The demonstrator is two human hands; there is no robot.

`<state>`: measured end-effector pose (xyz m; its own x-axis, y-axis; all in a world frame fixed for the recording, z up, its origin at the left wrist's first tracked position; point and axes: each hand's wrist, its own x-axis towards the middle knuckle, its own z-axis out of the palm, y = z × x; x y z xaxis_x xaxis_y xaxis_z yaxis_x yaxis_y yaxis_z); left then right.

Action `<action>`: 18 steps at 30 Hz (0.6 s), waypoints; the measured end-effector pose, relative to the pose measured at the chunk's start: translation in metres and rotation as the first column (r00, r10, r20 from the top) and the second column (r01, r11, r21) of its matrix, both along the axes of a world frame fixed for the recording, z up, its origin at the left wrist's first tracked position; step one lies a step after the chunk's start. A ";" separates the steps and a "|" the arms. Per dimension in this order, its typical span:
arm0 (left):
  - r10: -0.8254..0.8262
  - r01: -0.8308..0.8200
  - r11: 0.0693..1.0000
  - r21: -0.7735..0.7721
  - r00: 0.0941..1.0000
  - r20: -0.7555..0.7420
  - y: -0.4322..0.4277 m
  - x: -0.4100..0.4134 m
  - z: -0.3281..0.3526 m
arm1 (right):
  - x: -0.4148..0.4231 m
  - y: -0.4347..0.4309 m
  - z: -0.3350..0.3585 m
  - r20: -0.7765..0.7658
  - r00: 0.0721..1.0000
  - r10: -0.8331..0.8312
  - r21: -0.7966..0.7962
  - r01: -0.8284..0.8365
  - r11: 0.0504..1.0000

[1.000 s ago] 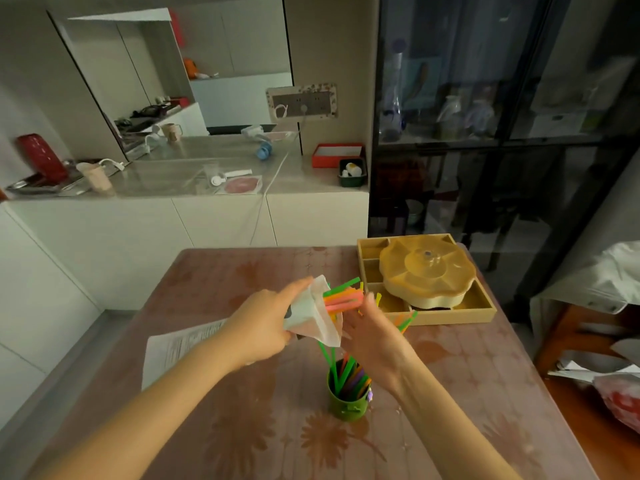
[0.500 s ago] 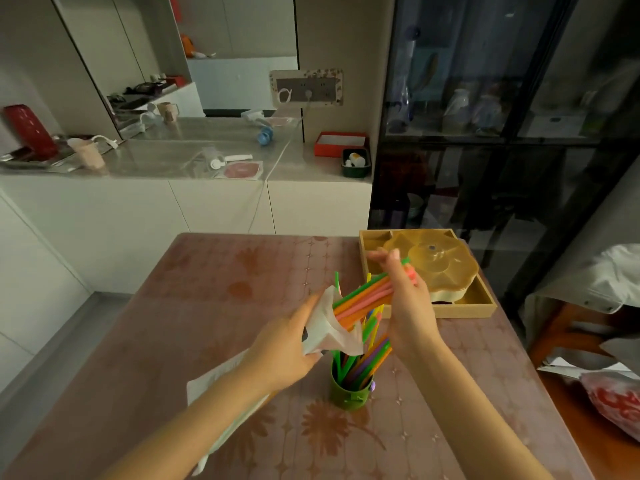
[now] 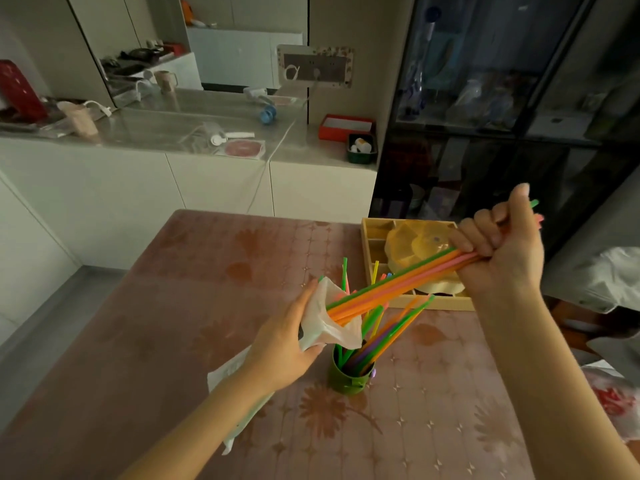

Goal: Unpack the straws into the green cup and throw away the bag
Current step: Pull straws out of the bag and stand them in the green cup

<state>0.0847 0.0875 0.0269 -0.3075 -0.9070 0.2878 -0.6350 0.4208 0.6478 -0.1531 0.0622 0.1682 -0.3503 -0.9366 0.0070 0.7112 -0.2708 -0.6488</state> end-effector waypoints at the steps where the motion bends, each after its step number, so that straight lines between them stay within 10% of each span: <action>1: 0.000 0.000 1.000 0.013 1.000 -0.024 0.001 -0.001 0.000 | -0.001 0.001 0.005 -0.035 0.999 -0.007 -0.018 0.007 1.000; 11: 0.115 -0.121 0.991 0.062 0.989 0.091 -0.010 0.033 -0.026 | -0.045 -0.008 0.028 -0.073 0.988 -0.132 -0.026 0.131 0.991; 18: 0.198 -0.209 0.975 0.073 0.970 0.139 -0.013 0.056 -0.029 | -0.030 -0.005 -0.014 -0.366 0.927 -0.080 0.033 0.099 0.995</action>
